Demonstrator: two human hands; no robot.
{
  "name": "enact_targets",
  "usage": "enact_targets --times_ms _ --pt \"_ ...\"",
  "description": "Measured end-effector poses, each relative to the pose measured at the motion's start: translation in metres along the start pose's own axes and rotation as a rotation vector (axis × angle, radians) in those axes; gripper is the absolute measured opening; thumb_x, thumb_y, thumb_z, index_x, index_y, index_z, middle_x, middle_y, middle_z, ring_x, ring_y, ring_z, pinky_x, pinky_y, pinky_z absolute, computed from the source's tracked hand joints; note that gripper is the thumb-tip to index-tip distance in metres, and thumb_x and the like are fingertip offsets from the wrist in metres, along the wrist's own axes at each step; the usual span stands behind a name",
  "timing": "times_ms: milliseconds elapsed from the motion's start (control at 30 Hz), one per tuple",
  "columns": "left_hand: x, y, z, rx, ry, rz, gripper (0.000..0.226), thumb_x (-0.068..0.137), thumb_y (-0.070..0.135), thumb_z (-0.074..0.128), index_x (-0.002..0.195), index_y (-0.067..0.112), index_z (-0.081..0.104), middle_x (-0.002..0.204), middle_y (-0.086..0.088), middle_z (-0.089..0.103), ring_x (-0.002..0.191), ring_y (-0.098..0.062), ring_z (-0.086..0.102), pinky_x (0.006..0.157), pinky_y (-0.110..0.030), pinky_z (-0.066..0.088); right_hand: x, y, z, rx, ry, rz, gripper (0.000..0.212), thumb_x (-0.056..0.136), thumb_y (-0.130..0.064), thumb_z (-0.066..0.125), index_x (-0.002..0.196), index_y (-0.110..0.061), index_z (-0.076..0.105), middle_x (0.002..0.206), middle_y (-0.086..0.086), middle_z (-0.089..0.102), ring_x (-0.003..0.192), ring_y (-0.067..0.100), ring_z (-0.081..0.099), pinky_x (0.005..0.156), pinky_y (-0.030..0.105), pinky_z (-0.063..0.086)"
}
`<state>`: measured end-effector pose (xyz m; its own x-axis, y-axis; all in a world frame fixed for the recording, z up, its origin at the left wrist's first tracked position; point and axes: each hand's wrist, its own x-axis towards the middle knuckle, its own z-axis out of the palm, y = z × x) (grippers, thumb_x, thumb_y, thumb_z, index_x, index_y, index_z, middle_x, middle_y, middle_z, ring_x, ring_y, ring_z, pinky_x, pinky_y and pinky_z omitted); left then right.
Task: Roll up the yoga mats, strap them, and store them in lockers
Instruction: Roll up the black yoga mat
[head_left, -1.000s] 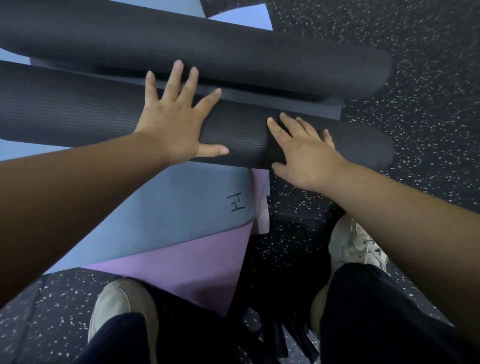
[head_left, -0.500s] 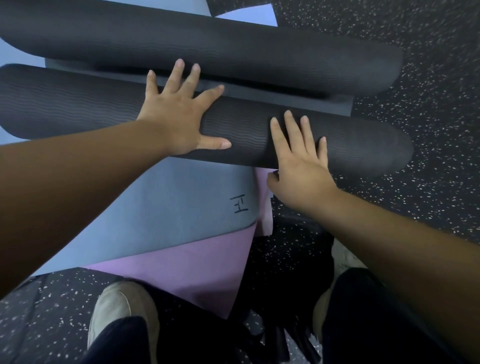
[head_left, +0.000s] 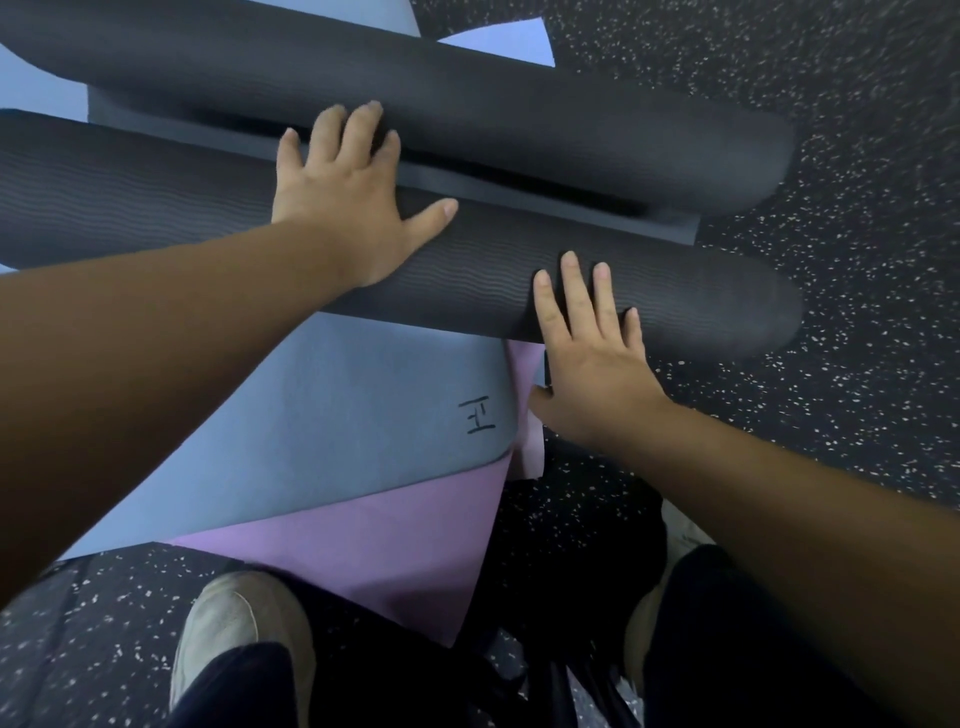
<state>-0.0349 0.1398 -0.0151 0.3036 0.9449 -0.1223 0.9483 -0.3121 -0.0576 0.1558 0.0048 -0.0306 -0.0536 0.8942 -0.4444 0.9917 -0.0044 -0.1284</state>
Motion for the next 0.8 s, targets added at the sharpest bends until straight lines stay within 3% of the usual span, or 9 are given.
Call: enact_targets --times_ms 100,233,333,533,700,800 --pt "-0.001 0.005 0.000 0.056 0.032 -0.030 0.087 0.087 0.071 0.019 0.151 0.013 0.021 0.144 -0.017 0.026 0.130 -0.035 0.026 0.105 -0.051 0.025 -0.001 0.001 0.000 0.012 -0.017 0.001 0.097 0.090 -0.028 0.053 0.147 -0.021 -0.025 0.152 0.003 -0.036 0.139 0.029 -0.033 0.117 0.055 -0.004" --pt "-0.001 0.010 0.002 0.074 0.015 0.003 0.088 0.089 0.069 0.017 0.153 0.009 0.005 0.139 -0.019 0.038 0.129 -0.035 0.033 0.104 -0.050 0.025 -0.002 0.001 0.000 0.014 -0.031 0.004 0.098 0.090 -0.029 0.054 0.148 -0.021 -0.024 0.152 0.003 -0.037 0.140 0.029 -0.032 0.116 0.054 -0.004" --pt "0.001 0.009 0.003 0.014 -0.012 0.019 0.089 0.089 0.070 0.017 0.152 0.012 -0.007 0.156 -0.012 0.022 0.146 -0.027 0.013 0.114 -0.054 0.014 -0.002 0.003 -0.002 0.020 -0.046 -0.003 0.098 0.090 -0.029 0.054 0.148 -0.022 -0.024 0.151 0.002 -0.038 0.139 0.028 -0.033 0.117 0.055 -0.004" --pt "-0.003 0.006 0.003 -0.006 0.064 0.095 0.083 0.088 0.068 0.022 0.151 0.026 -0.013 0.159 -0.016 -0.008 0.147 -0.028 -0.013 0.116 -0.058 0.001 0.002 0.007 -0.007 0.035 -0.064 -0.013 0.099 0.089 -0.028 0.055 0.147 -0.023 -0.025 0.151 0.000 -0.038 0.140 0.027 -0.033 0.116 0.055 -0.004" --pt "-0.010 0.009 0.001 -0.068 0.147 0.182 0.076 0.092 0.057 0.036 0.151 0.037 -0.009 0.157 -0.024 0.002 0.146 -0.036 -0.007 0.115 -0.057 0.001 0.005 0.010 -0.009 0.047 -0.045 -0.020 0.099 0.088 -0.027 0.055 0.148 -0.024 -0.023 0.153 -0.001 -0.035 0.141 0.026 -0.030 0.117 0.054 -0.002" --pt "-0.013 0.011 0.002 -0.057 0.180 0.191 0.078 0.092 0.055 0.037 0.151 0.035 -0.010 0.156 -0.025 0.004 0.146 -0.037 -0.005 0.114 -0.059 0.001 0.006 0.009 -0.008 0.030 -0.039 -0.019 0.099 0.089 -0.026 0.055 0.148 -0.023 -0.024 0.152 0.000 -0.036 0.141 0.027 -0.031 0.117 0.054 -0.001"
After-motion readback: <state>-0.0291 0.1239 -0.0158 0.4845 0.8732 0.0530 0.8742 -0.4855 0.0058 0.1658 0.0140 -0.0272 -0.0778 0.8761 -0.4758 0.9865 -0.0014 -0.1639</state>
